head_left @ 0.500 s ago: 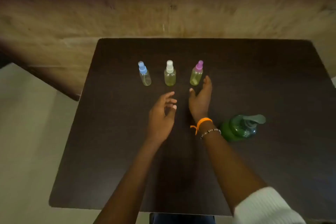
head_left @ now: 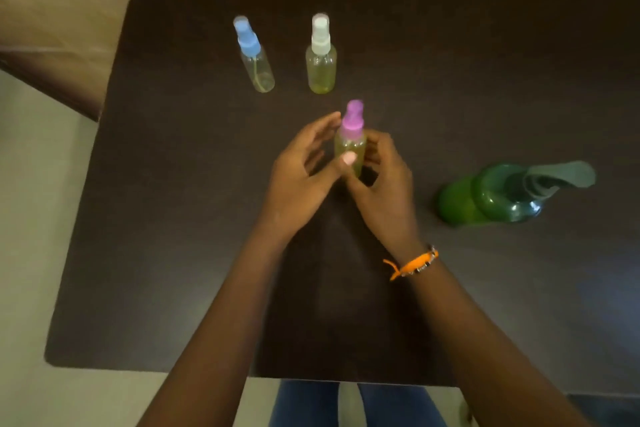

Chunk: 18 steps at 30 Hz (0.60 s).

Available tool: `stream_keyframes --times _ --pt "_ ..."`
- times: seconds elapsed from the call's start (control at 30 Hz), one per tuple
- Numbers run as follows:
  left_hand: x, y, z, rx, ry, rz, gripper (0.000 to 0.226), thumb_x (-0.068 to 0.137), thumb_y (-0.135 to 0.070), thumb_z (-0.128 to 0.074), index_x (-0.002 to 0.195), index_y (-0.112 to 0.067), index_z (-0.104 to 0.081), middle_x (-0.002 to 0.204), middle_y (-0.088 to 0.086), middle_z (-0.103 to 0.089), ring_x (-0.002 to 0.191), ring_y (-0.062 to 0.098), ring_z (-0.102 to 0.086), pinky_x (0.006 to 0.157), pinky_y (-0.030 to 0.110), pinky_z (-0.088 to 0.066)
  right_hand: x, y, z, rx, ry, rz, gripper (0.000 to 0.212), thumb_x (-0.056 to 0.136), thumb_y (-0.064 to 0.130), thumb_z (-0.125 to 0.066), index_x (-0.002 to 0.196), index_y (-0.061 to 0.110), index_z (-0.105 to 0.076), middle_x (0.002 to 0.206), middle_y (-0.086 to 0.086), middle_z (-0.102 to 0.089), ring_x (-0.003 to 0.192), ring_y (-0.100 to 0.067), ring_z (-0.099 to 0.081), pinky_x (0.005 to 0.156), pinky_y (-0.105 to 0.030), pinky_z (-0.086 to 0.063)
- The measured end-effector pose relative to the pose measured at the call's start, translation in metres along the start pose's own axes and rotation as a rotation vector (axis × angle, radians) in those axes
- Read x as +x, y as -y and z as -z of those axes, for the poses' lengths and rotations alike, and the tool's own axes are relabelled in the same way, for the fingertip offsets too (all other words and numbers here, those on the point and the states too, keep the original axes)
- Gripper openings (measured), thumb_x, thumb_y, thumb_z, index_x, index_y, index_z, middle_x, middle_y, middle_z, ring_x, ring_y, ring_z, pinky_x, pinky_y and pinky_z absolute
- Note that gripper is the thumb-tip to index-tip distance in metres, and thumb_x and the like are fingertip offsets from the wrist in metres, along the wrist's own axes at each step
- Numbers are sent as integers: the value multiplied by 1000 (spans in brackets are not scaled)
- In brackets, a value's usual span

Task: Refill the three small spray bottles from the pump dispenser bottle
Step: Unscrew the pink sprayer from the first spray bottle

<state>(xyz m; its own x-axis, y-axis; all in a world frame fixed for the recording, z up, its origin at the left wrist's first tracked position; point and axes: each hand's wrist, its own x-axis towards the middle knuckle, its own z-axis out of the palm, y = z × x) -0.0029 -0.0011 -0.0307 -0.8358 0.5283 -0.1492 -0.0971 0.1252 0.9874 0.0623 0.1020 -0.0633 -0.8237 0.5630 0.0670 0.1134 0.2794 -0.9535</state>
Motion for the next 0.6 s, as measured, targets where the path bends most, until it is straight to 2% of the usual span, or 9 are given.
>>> stream_keyframes --times 0.07,0.17,0.23,0.3,0.37,0.43,0.6 --pt "-9 7 -4 -7 19 -7 41 78 -13 -69 114 -26 -57 113 -10 -64 106 5 -62 92 30 -51 -19 -4 4 -57 73 38 39 76 15 -71 112 8 -58 104 3 -64 93 -5 -61 80 -17 -48" --pt "-21 16 -9 -11 6 -33 33 81 -3 -68 112 -13 -61 105 -10 -67 97 2 -65 84 21 -52 -37 -12 12 -140 127 110 48 75 13 -77 119 8 -58 108 3 -61 94 -5 -60 82 -18 -50" --pt "-26 18 -9 -14 -16 -66 30 81 -4 -68 107 -15 -63 96 -10 -69 93 1 -65 82 19 -52 -44 -13 20 -160 162 156 52 79 7 -74 127 6 -54 111 2 -57 95 -7 -61 84 -18 -51" --pt "-30 18 -8 2 -40 -102 29 77 -9 -70 102 -24 -64 92 -12 -70 92 3 -66 84 23 -52 -48 -9 27 -135 148 193 47 85 6 -63 131 6 -51 113 -1 -56 93 -8 -61 83 -16 -51" --pt "-31 18 -9 105 -20 -155 33 74 -15 -72 103 -29 -63 97 -11 -70 96 6 -66 89 29 -53 -48 -4 32 -163 96 256 34 90 10 -57 124 6 -56 110 -3 -59 88 -9 -61 77 -17 -51" --pt "-34 17 -11 224 21 -220 37 73 -18 -72 106 -31 -62 102 -11 -69 99 6 -65 90 31 -53 -47 1 36 -253 61 310 22 94 20 -56 111 7 -59 102 -2 -60 83 -10 -58 70 -25 -50" --pt "-40 17 -13 312 34 -267 49 67 -12 -75 114 -18 -63 107 -6 -69 100 3 -65 93 30 -51 -43 4 40 -494 37 388 34 90 45 -48 92 13 -57 84 6 -53 71 -9 -50 58 -31 -43"
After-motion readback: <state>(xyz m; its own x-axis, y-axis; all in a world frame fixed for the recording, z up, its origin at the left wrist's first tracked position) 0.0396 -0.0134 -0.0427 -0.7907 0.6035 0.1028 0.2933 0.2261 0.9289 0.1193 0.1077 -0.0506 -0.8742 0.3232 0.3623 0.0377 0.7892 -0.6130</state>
